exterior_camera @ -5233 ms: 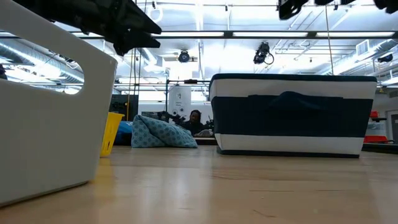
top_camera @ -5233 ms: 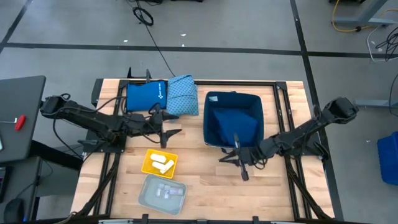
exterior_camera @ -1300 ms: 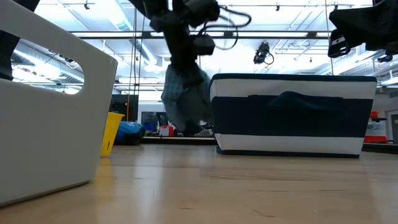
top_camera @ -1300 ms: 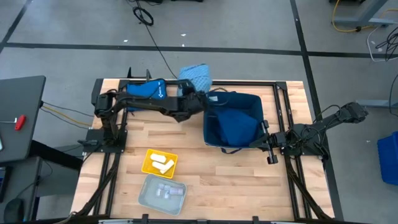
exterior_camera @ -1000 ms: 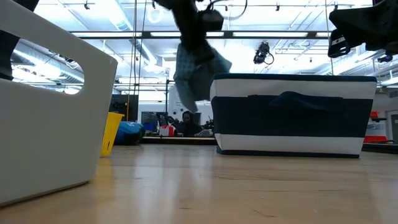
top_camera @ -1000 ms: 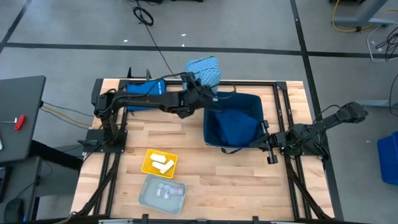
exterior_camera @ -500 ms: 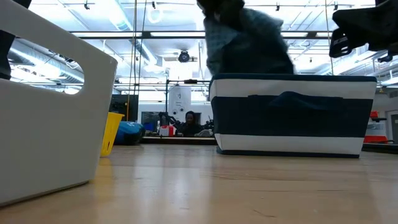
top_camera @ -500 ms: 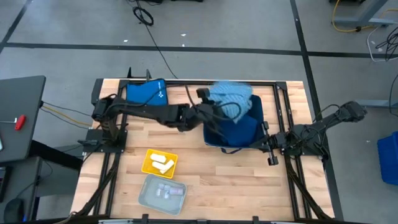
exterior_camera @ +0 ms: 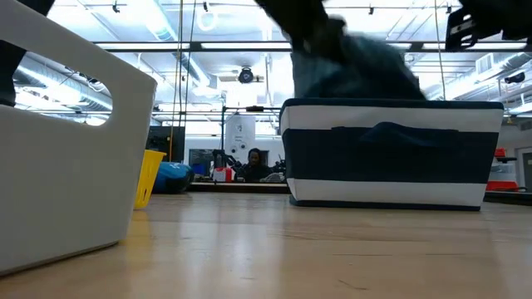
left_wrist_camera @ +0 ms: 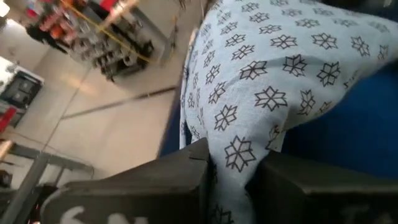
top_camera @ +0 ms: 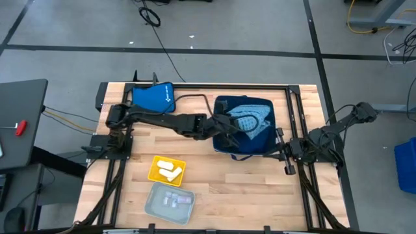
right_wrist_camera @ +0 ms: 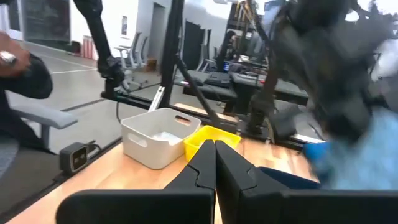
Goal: Pick & place medical supplies in basket/bin
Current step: Put the light blue patient gown into the blue bin, then return to Home Position
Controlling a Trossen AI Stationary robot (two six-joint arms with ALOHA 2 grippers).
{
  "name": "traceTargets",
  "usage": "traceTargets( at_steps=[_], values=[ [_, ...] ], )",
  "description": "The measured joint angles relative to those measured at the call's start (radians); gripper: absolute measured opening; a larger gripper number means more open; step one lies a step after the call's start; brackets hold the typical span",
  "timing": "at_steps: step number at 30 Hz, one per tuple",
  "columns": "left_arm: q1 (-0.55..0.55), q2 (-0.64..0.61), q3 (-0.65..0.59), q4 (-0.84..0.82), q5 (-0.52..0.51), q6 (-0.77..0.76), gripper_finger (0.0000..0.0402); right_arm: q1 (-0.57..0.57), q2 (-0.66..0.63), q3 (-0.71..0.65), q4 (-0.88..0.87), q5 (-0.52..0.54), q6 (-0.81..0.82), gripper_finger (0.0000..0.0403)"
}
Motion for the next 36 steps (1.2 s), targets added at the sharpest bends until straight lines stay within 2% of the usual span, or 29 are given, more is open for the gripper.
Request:
traceTargets(
  at_steps=[2,6,11,14,22,25,29,36],
  values=[
    [0.016,0.037,0.000,-0.008,0.016,-0.011,0.0030,0.022,0.001,0.008,-0.006,-0.001,0.000,0.0001],
    [0.047,0.102,0.000,-0.021,0.182,-0.065,0.0030,0.062,0.001,0.008,-0.012,-0.002,0.003,0.0003],
    [0.058,0.129,-0.002,-0.034,0.303,-0.094,0.0033,0.089,0.001,0.009,-0.023,-0.002,0.008,0.0009],
    [0.055,0.128,-0.002,-0.034,0.341,-0.090,0.0079,0.091,0.001,0.009,-0.024,-0.002,0.008,0.0007],
    [0.037,0.123,-0.002,-0.026,0.338,-0.059,0.0259,0.091,0.001,0.010,-0.027,-0.002,0.015,0.0008],
    [0.034,0.123,-0.002,-0.024,0.344,-0.056,0.0307,0.091,0.001,0.010,-0.028,-0.003,0.015,0.0008],
    [0.027,0.109,-0.001,-0.021,0.360,-0.058,0.0329,0.091,0.001,0.010,-0.028,-0.003,0.015,0.0008],
    [0.007,0.042,0.010,-0.019,0.362,-0.030,0.0325,0.091,0.001,0.010,-0.034,-0.003,0.016,0.0009]
  ],
)
